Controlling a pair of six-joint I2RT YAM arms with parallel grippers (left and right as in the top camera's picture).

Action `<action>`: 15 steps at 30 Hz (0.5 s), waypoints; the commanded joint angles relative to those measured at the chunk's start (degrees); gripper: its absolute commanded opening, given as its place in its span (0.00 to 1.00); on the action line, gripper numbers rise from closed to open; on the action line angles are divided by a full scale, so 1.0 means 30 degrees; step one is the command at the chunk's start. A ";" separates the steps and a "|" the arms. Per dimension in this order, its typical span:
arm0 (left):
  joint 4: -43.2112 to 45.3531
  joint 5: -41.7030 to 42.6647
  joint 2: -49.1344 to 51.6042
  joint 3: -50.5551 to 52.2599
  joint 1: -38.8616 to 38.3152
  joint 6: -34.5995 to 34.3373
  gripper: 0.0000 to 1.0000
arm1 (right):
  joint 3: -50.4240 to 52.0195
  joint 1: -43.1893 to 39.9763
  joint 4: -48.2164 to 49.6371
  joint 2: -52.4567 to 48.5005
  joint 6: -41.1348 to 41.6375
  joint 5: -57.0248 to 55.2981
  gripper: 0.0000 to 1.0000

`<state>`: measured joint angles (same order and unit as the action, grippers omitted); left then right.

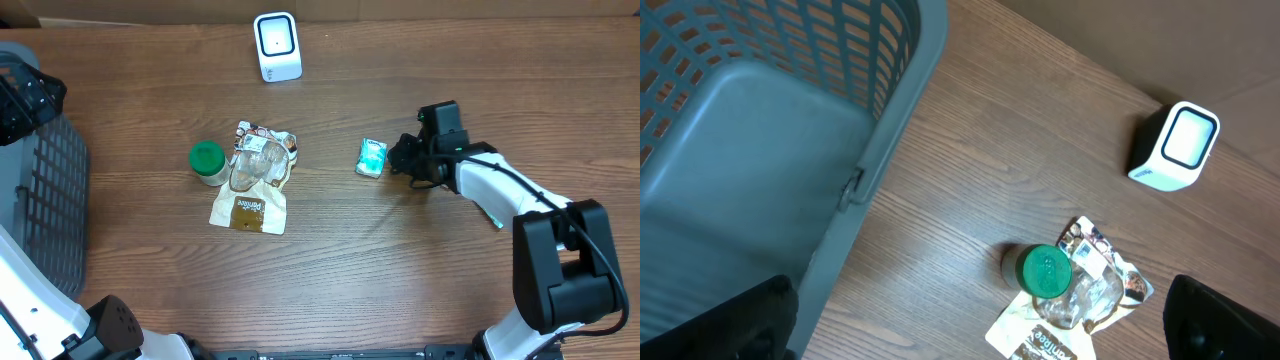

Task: Scan the item barcode
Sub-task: 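Regrasp the tissue pack upright with the right gripper and lift it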

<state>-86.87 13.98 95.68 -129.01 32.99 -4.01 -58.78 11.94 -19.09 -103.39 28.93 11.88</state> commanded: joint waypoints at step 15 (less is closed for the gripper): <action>0.0029 0.0160 -0.0153 -0.0284 0.0000 0.0430 1.00 | -0.1056 -0.0117 -0.1399 0.0138 0.3650 0.2856 0.37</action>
<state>-86.87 13.98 95.68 -129.01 32.99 -4.01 -61.14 10.70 -23.57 -103.39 31.75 20.99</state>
